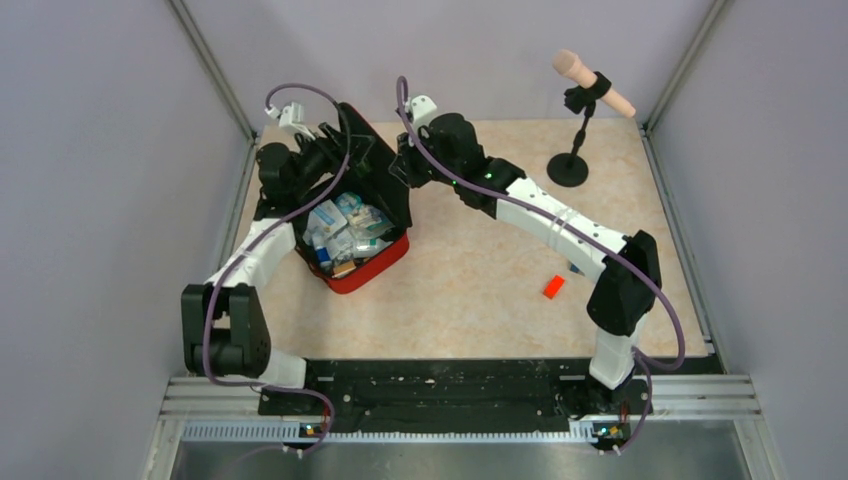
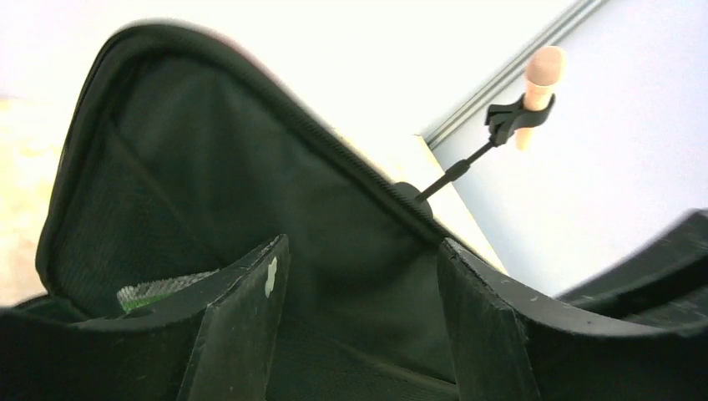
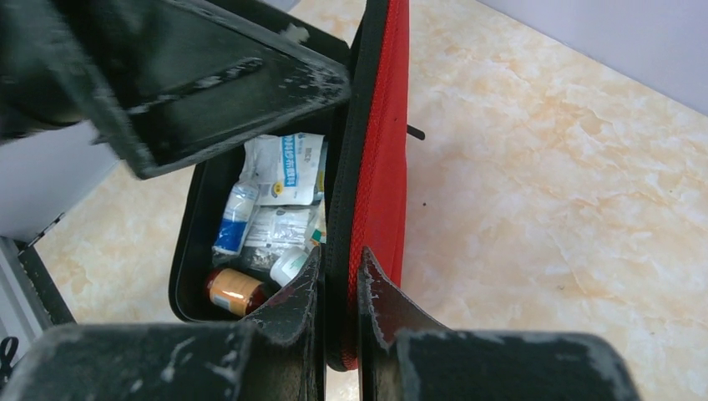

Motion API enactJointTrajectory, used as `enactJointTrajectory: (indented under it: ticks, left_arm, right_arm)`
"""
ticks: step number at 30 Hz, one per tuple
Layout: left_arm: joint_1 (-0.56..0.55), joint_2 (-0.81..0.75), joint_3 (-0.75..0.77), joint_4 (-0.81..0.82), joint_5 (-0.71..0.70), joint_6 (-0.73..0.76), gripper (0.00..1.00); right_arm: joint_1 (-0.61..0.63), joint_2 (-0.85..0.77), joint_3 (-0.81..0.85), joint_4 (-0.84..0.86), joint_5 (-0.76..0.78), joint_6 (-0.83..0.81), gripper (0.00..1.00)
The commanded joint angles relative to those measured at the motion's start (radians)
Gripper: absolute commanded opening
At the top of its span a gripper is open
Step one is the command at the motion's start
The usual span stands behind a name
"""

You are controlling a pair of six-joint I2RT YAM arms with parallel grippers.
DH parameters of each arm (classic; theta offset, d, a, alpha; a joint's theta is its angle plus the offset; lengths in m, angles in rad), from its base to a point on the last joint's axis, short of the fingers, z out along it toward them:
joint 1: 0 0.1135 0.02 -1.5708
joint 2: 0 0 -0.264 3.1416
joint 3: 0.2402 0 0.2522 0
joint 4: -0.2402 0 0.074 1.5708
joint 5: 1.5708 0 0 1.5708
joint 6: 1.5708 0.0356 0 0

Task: Organize the medicine kit

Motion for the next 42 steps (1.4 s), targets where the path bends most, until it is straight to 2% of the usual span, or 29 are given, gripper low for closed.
enactJointTrajectory:
  ticks: [1, 4, 6, 9, 12, 17, 19, 21, 23, 26, 28, 32, 39, 42]
  left_arm:
    - [0.009, -0.122, 0.054, 0.005, 0.072, 0.130, 0.70]
    - [0.029, -0.153, 0.128, -0.140, 0.098, 0.211, 0.69]
    - [0.056, -0.181, 0.164, -0.260, 0.095, 0.254, 0.70]
    - [0.144, -0.228, 0.200, -0.439, 0.111, 0.291, 0.70]
    - [0.260, -0.274, 0.253, -0.658, 0.133, 0.301, 0.70]
    - [0.442, -0.418, 0.225, -0.778, 0.053, 0.378, 0.81]
    - [0.462, -0.469, 0.212, -0.814, -0.006, 0.416, 0.85]
    - [0.468, -0.490, 0.211, -0.867, -0.060, 0.428, 0.92]
    - [0.471, -0.498, 0.203, -0.927, -0.086, 0.429, 0.98]
    - [0.471, -0.500, 0.158, -0.957, -0.072, 0.434, 0.99]
    - [0.470, -0.489, 0.110, -0.949, -0.015, 0.464, 0.99]
    - [0.471, -0.401, 0.058, -0.970, 0.095, 0.541, 0.87]
    - [0.471, -0.169, 0.128, -1.223, 0.174, 0.690, 0.75]
    - [0.471, -0.097, 0.162, -1.333, 0.186, 0.752, 0.69]
  right_arm:
    - [0.013, 0.052, 0.017, -0.022, -0.018, -0.008, 0.08]
    - [0.013, 0.051, 0.016, -0.021, -0.027, -0.013, 0.08]
    - [0.011, 0.044, 0.015, -0.023, -0.053, -0.028, 0.14]
    - [0.013, 0.026, 0.004, -0.022, -0.113, -0.043, 0.23]
    - [0.013, 0.014, -0.020, -0.013, -0.251, -0.045, 0.31]
    - [0.059, 0.007, -0.089, 0.051, -0.537, 0.005, 0.48]
    - [0.089, 0.013, -0.088, 0.054, -0.651, 0.009, 0.56]
    - [0.103, 0.014, -0.079, 0.054, -0.759, 0.016, 0.59]
    - [0.103, 0.002, -0.077, 0.044, -0.781, 0.007, 0.61]
    - [0.078, -0.036, -0.092, -0.012, -0.753, -0.109, 0.63]
    - [0.050, -0.060, -0.121, -0.041, -0.738, -0.208, 0.64]
    - [-0.035, -0.066, -0.179, -0.103, -0.736, -0.423, 0.64]
    - [-0.119, 0.015, -0.177, -0.372, -0.679, -0.934, 0.58]
    - [-0.121, 0.082, -0.147, -0.444, -0.640, -1.058, 0.53]
